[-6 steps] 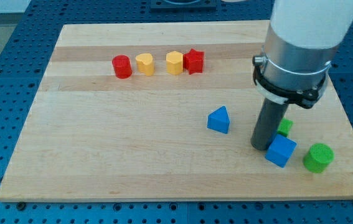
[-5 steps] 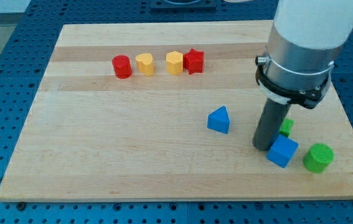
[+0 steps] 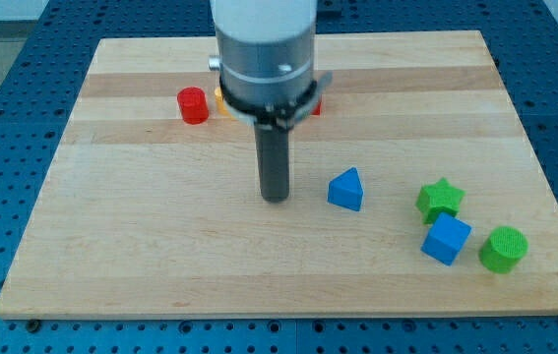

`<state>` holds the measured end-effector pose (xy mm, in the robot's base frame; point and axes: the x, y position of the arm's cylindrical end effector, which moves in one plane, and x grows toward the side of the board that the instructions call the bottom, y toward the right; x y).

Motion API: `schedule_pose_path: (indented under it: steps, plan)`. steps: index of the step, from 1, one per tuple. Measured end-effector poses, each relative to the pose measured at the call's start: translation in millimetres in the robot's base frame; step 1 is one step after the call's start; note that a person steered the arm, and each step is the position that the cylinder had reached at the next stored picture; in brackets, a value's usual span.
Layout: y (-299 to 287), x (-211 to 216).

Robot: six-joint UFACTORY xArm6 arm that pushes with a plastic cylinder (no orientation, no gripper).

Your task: Slide the triangle to the bottom left of the green star

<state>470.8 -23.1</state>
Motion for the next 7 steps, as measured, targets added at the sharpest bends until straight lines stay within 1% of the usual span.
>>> schedule_pose_path:
  steps: [1, 2, 3, 5, 7]
  plan:
    - [17.4, -12.6]
    - [48.6, -8.2]
    - [68.5, 12.0]
    - [112.2, 21.9]
    - [143.6, 37.1]
